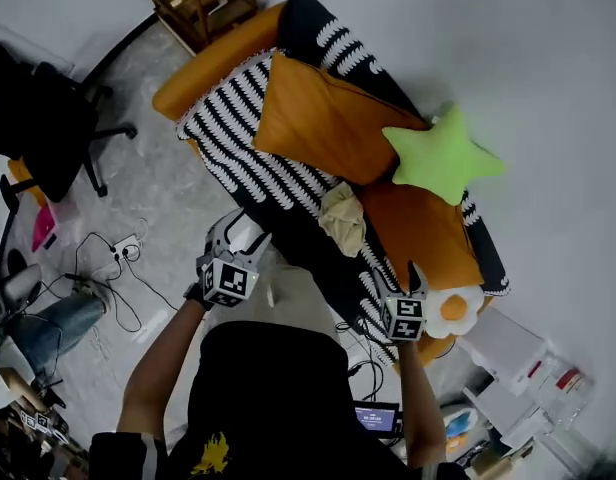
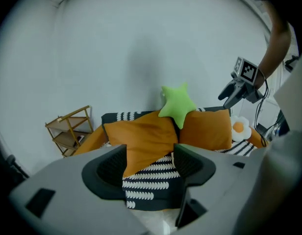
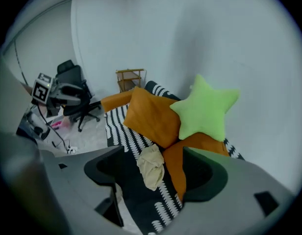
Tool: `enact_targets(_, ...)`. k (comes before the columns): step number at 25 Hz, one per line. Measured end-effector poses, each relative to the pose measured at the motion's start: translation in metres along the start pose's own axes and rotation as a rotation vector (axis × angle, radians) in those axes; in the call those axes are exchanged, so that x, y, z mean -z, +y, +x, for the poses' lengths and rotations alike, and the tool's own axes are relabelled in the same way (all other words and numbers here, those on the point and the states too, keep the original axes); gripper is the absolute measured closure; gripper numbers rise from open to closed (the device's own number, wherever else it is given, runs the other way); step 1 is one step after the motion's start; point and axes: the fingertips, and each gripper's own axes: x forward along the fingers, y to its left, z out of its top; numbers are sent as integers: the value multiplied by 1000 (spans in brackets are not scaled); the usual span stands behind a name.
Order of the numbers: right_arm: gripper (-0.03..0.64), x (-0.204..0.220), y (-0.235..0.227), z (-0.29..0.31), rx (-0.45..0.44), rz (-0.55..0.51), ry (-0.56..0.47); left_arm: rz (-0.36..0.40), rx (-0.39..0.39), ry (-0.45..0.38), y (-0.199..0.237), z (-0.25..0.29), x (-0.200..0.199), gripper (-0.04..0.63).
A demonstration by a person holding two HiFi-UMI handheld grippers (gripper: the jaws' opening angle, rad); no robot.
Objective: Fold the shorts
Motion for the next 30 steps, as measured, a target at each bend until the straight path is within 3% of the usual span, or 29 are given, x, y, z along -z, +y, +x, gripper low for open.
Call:
enact_targets(4, 236, -41, -10, 113, -63, -127, 43, -8, 80, 12, 21, 101, -3, 296)
enact_targets(8, 276, -36, -21, 222, -54, -179, 102, -13, 201, 27, 20, 196, 22, 299)
enact_targets(13, 345, -27, -12, 348, -86, -98, 123, 63, 398, 42, -1, 272, 74, 305)
enact_targets(16, 414, -5, -7, 442, -103, -139, 159, 92, 426, 41, 0, 304, 106, 312)
enact_targets(19, 417, 27, 7, 507, -133, -215, 248, 127, 444, 49, -1, 322, 135, 345)
enact_targets(21, 416, 53, 9, 539, -128, -321, 322, 96, 454, 58, -4, 334, 155, 356)
enact_targets(23, 456, 70, 6, 556, -84, -445, 357, 56, 475, 80, -12, 342, 174, 356)
enact_targets(24, 566, 70, 5, 555, -58, -471, 341, 58, 491, 88, -18, 343, 180, 356)
enact_targets(27, 569, 46, 22, 504, -48, -418, 212, 104, 538, 82, -32, 331, 186, 356)
enact_targets(30, 569, 23, 43, 405, -36, -447, 124, 99, 569, 67, -33, 309, 177, 356)
